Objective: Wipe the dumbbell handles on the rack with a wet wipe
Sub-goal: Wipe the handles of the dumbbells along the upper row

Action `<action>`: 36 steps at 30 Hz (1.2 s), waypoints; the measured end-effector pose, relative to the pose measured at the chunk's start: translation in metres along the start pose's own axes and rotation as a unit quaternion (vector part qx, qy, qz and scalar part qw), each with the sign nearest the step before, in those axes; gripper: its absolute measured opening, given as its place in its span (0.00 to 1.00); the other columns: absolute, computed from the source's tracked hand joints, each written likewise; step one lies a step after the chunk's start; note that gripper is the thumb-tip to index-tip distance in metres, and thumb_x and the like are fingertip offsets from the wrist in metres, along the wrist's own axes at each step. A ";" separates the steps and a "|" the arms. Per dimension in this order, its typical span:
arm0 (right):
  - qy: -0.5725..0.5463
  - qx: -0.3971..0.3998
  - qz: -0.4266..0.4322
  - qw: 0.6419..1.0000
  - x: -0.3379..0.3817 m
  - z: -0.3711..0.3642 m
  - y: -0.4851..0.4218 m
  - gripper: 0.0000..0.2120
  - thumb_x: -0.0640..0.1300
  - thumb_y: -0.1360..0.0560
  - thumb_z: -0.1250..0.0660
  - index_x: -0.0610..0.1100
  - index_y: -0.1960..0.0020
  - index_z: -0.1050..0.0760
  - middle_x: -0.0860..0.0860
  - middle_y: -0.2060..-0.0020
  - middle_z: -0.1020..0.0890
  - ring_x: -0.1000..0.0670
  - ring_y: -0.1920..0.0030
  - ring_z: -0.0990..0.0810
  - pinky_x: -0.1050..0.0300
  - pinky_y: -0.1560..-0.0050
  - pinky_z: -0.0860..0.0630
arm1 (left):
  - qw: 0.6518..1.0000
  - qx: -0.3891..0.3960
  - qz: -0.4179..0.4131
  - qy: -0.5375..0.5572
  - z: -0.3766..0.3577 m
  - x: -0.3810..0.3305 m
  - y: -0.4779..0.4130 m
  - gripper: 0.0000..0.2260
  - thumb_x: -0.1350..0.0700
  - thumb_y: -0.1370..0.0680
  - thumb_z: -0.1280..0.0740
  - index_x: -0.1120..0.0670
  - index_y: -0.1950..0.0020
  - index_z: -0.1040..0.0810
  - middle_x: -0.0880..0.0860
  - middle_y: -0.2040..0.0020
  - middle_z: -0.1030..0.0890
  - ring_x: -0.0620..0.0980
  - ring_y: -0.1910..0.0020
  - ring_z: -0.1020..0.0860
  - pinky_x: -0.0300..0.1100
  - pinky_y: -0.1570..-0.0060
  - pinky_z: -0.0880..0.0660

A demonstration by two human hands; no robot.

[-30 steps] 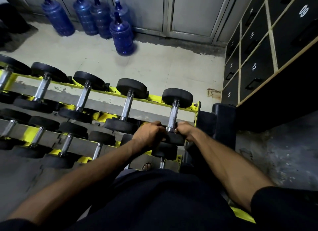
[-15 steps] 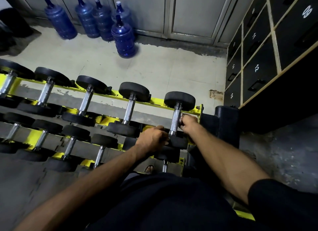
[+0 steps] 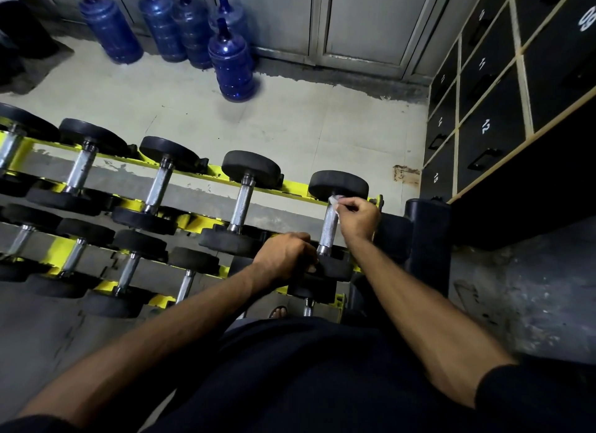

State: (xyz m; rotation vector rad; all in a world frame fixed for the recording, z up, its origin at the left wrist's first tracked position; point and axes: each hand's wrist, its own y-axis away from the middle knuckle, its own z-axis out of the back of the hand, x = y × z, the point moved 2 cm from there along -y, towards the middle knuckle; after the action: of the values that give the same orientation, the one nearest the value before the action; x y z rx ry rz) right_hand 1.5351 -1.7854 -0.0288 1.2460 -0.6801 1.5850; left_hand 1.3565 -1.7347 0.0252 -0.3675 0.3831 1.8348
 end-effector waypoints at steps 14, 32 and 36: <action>0.796 0.262 0.422 0.345 0.026 -0.048 0.028 0.15 0.48 0.18 0.43 0.45 0.38 0.22 0.49 0.41 0.20 0.41 0.35 0.34 0.49 0.47 0.35 | 0.999 -0.024 -0.012 0.019 -0.011 0.005 0.011 0.08 0.51 0.25 0.27 0.50 0.48 0.15 0.48 0.48 0.20 0.50 0.51 0.21 0.38 0.58 0.29; 0.205 0.034 0.109 0.972 -0.020 0.004 0.002 0.10 0.32 0.29 0.34 0.41 0.52 0.17 0.47 0.56 0.15 0.45 0.55 0.19 0.51 0.55 0.21 | 0.999 -0.036 -0.012 0.034 -0.006 0.006 0.010 0.06 0.53 0.26 0.26 0.47 0.49 0.14 0.48 0.50 0.19 0.51 0.54 0.20 0.38 0.62 0.29; -0.083 -0.005 -0.191 0.978 -0.029 -0.012 -0.015 0.08 0.32 0.30 0.34 0.44 0.56 0.22 0.48 0.60 0.18 0.47 0.59 0.20 0.52 0.57 0.22 | 0.998 -0.039 -0.011 0.042 -0.005 0.006 0.011 0.07 0.53 0.25 0.26 0.47 0.48 0.14 0.47 0.48 0.19 0.49 0.52 0.20 0.37 0.59 0.29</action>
State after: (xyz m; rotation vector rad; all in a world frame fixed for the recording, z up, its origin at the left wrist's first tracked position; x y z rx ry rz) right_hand 1.5442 -1.7792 -0.0615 1.4164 -0.5134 1.1696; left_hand 1.3448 -1.7349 0.0187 -0.5011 0.3647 1.8194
